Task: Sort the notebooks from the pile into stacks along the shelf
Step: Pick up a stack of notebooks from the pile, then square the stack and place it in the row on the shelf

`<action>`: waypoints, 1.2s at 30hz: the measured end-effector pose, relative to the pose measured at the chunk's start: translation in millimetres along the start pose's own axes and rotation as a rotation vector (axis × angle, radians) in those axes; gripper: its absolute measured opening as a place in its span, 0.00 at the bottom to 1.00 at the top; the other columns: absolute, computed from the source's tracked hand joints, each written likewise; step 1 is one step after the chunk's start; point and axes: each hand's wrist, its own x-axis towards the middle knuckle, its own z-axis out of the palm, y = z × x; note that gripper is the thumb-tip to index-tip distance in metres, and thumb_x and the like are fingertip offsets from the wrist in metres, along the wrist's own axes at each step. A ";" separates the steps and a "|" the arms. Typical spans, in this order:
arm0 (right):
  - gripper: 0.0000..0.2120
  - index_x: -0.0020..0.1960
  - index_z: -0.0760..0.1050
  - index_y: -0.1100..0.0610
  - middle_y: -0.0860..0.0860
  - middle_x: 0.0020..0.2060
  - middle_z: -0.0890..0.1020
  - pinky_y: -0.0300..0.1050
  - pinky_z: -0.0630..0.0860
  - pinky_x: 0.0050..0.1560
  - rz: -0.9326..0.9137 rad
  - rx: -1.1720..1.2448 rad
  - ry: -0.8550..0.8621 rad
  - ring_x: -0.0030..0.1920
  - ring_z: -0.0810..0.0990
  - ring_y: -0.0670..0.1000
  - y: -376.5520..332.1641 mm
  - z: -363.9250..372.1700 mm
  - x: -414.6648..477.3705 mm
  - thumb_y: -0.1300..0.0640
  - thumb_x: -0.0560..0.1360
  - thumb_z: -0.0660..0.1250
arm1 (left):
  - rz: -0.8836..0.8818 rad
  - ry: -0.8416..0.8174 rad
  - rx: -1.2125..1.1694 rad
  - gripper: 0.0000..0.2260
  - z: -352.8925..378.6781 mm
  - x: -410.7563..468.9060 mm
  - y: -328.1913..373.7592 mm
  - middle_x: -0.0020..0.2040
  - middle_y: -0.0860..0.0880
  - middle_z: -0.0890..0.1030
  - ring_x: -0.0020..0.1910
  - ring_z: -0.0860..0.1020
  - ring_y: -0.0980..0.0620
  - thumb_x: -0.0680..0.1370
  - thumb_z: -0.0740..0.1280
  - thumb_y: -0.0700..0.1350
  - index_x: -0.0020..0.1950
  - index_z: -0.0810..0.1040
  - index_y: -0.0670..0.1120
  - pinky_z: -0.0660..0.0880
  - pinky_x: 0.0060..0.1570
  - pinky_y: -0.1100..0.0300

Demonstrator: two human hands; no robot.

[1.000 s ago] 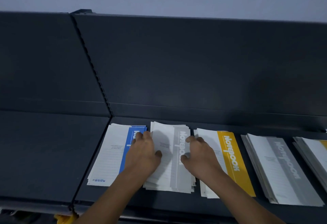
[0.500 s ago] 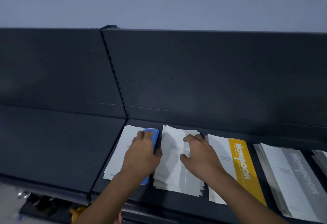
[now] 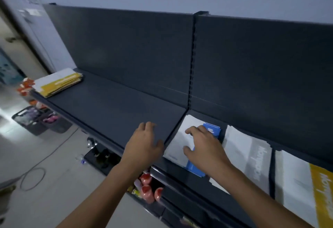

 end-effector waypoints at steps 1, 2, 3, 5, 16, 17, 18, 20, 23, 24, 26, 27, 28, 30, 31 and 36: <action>0.21 0.70 0.70 0.49 0.48 0.65 0.73 0.50 0.76 0.59 -0.027 -0.004 -0.009 0.65 0.74 0.51 -13.0 6.0 5.3 0.51 0.78 0.67 | -0.014 0.009 -0.001 0.22 -5.7 -1.0 -13.6 0.65 0.47 0.72 0.59 0.75 0.47 0.79 0.66 0.52 0.70 0.68 0.46 0.75 0.54 0.55; 0.21 0.70 0.70 0.48 0.47 0.64 0.73 0.50 0.76 0.59 -0.052 -0.004 -0.017 0.64 0.74 0.51 -26.3 12.2 10.5 0.51 0.78 0.67 | -0.025 0.014 -0.001 0.22 -11.0 -1.4 -27.3 0.64 0.48 0.72 0.59 0.75 0.48 0.79 0.65 0.53 0.70 0.68 0.46 0.75 0.54 0.55; 0.20 0.69 0.70 0.48 0.47 0.64 0.73 0.49 0.76 0.59 -0.073 -0.002 -0.026 0.64 0.75 0.50 -39.4 18.4 15.8 0.50 0.78 0.67 | -0.033 0.016 -0.001 0.22 -16.0 -1.1 -40.8 0.64 0.48 0.72 0.59 0.75 0.49 0.79 0.65 0.53 0.70 0.68 0.46 0.75 0.55 0.55; 0.20 0.69 0.69 0.48 0.46 0.63 0.73 0.46 0.76 0.57 -0.110 -0.009 -0.049 0.62 0.76 0.50 -65.6 31.4 27.4 0.49 0.79 0.67 | -0.037 0.021 -0.001 0.23 -26.6 1.2 -68.1 0.65 0.49 0.72 0.61 0.75 0.50 0.79 0.65 0.54 0.71 0.68 0.46 0.75 0.57 0.56; 0.19 0.68 0.69 0.46 0.42 0.62 0.73 0.47 0.77 0.56 -0.171 -0.021 -0.088 0.58 0.78 0.47 -230.9 112.7 113.2 0.47 0.78 0.67 | -0.026 0.075 -0.005 0.17 -106.1 42.9 -237.0 0.61 0.52 0.73 0.59 0.76 0.52 0.79 0.64 0.53 0.67 0.70 0.50 0.76 0.55 0.56; 0.19 0.68 0.69 0.45 0.42 0.62 0.73 0.48 0.77 0.56 -0.174 -0.022 -0.088 0.57 0.78 0.47 -245.2 120.1 119.7 0.47 0.78 0.67 | -0.030 0.080 -0.005 0.17 -114.3 45.5 -251.4 0.61 0.52 0.73 0.59 0.76 0.51 0.80 0.64 0.53 0.67 0.71 0.50 0.76 0.55 0.56; 0.19 0.68 0.69 0.45 0.42 0.62 0.73 0.49 0.78 0.56 -0.178 -0.026 -0.095 0.57 0.78 0.47 -258.9 127.4 126.2 0.47 0.78 0.67 | -0.037 0.083 -0.007 0.17 -122.3 47.6 -265.3 0.61 0.52 0.73 0.59 0.76 0.51 0.80 0.64 0.53 0.66 0.71 0.50 0.76 0.55 0.56; 0.19 0.68 0.69 0.45 0.42 0.62 0.73 0.50 0.78 0.57 -0.188 -0.033 -0.118 0.58 0.78 0.48 -284.0 139.1 139.4 0.46 0.78 0.67 | -0.059 0.098 -0.011 0.16 -137.8 51.9 -291.0 0.62 0.52 0.73 0.59 0.76 0.52 0.80 0.63 0.53 0.67 0.71 0.50 0.76 0.56 0.55; 0.19 0.68 0.69 0.45 0.42 0.62 0.73 0.49 0.78 0.57 -0.210 -0.035 -0.129 0.57 0.78 0.47 -316.7 150.0 164.7 0.46 0.78 0.67 | -0.091 0.136 -0.018 0.17 -158.2 62.5 -325.1 0.63 0.53 0.74 0.58 0.76 0.53 0.80 0.63 0.53 0.67 0.71 0.50 0.77 0.55 0.54; 0.19 0.68 0.69 0.45 0.42 0.61 0.73 0.49 0.78 0.57 -0.217 -0.036 -0.129 0.57 0.78 0.48 -326.4 153.3 174.7 0.46 0.79 0.67 | -0.102 0.149 -0.022 0.18 -164.0 67.8 -335.9 0.63 0.53 0.74 0.58 0.76 0.53 0.80 0.63 0.53 0.68 0.70 0.50 0.77 0.55 0.54; 0.19 0.68 0.70 0.45 0.43 0.61 0.74 0.50 0.78 0.57 -0.231 -0.042 -0.131 0.56 0.78 0.49 -345.4 160.3 195.0 0.47 0.78 0.66 | -0.122 0.172 -0.026 0.19 -174.2 80.2 -355.7 0.64 0.53 0.75 0.59 0.76 0.53 0.80 0.64 0.53 0.69 0.70 0.50 0.77 0.55 0.54; 0.19 0.68 0.70 0.45 0.43 0.61 0.74 0.51 0.78 0.57 -0.237 -0.044 -0.135 0.56 0.79 0.49 -354.6 164.0 205.4 0.47 0.78 0.66 | -0.129 0.180 -0.028 0.19 -178.8 87.3 -364.6 0.64 0.53 0.75 0.59 0.76 0.53 0.80 0.64 0.53 0.69 0.70 0.50 0.77 0.56 0.54; 0.19 0.68 0.70 0.45 0.43 0.61 0.74 0.52 0.78 0.57 -0.243 -0.046 -0.143 0.56 0.79 0.50 -363.3 168.1 216.2 0.47 0.78 0.67 | -0.134 0.182 -0.031 0.19 -182.7 94.6 -373.4 0.63 0.52 0.75 0.59 0.77 0.53 0.79 0.64 0.53 0.69 0.70 0.50 0.77 0.55 0.55; 0.19 0.68 0.70 0.46 0.44 0.62 0.74 0.52 0.78 0.58 -0.257 -0.050 -0.166 0.56 0.80 0.50 -380.3 177.3 240.9 0.47 0.78 0.67 | -0.143 0.189 -0.034 0.19 -190.8 110.5 -390.7 0.63 0.52 0.75 0.58 0.77 0.53 0.79 0.65 0.52 0.69 0.70 0.49 0.76 0.54 0.57; 0.19 0.68 0.70 0.46 0.44 0.62 0.74 0.52 0.78 0.58 -0.265 -0.055 -0.174 0.57 0.80 0.51 -388.9 182.4 254.6 0.47 0.78 0.67 | -0.148 0.194 -0.033 0.19 -194.9 118.5 -399.7 0.62 0.53 0.75 0.58 0.77 0.54 0.79 0.65 0.52 0.69 0.70 0.49 0.76 0.54 0.58; 0.21 0.70 0.69 0.47 0.45 0.64 0.76 0.50 0.77 0.57 -0.320 -0.082 -0.193 0.60 0.79 0.51 -431.7 206.8 325.8 0.48 0.78 0.67 | -0.207 0.211 -0.010 0.19 -217.6 163.9 -447.8 0.61 0.53 0.75 0.57 0.76 0.55 0.79 0.65 0.52 0.69 0.69 0.49 0.76 0.54 0.59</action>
